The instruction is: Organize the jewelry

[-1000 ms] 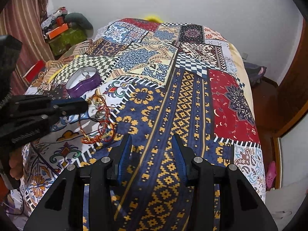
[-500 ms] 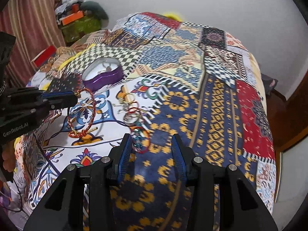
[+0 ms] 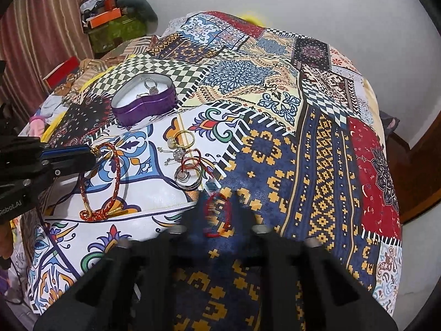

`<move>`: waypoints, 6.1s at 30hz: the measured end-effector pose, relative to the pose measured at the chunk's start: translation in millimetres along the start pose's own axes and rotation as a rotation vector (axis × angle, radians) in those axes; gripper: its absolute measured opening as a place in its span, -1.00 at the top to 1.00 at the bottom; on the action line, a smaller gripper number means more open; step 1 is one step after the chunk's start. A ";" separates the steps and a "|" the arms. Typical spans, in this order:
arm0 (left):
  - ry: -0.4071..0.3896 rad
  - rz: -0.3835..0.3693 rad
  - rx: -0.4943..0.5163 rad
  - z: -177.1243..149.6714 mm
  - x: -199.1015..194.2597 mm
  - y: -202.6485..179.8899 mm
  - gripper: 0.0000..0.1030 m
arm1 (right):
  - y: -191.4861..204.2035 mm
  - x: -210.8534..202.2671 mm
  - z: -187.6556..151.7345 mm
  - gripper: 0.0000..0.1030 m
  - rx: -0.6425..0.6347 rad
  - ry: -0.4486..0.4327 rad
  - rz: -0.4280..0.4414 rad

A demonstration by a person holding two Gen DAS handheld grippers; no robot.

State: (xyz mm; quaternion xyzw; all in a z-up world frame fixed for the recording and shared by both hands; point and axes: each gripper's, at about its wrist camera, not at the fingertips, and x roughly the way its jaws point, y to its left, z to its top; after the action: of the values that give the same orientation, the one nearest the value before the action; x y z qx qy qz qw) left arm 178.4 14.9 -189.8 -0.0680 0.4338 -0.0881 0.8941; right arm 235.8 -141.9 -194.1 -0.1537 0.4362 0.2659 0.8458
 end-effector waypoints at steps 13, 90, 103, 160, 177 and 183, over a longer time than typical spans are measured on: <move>-0.057 0.017 -0.011 8.6 -21.3 5.8 0.91 | -6.5 -28.6 19.1 0.87 0.086 -0.068 0.012; -0.043 0.180 -0.057 73.7 38.1 134.2 0.85 | 86.0 78.9 152.1 0.86 -0.004 0.101 0.320; -0.028 0.180 -0.084 65.0 25.7 142.2 0.55 | 96.4 79.6 147.8 0.60 -0.027 0.152 0.294; 0.069 0.018 0.165 29.4 20.7 -19.0 0.19 | 9.4 5.4 19.8 0.62 -0.043 0.028 0.109; 0.121 -0.018 0.275 32.7 54.5 -80.9 0.65 | -39.6 -40.1 2.2 0.61 0.086 -0.083 0.065; 0.131 -0.005 0.265 40.0 62.9 -80.8 0.64 | -42.0 -42.2 -3.2 0.61 0.083 -0.102 0.081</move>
State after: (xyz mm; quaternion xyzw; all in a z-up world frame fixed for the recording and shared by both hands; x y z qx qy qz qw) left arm 240.2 -75.7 -197.3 0.0555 0.4757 -0.1513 0.8647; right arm 238.0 -190.8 -160.2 -0.0871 0.4092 0.2893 0.8610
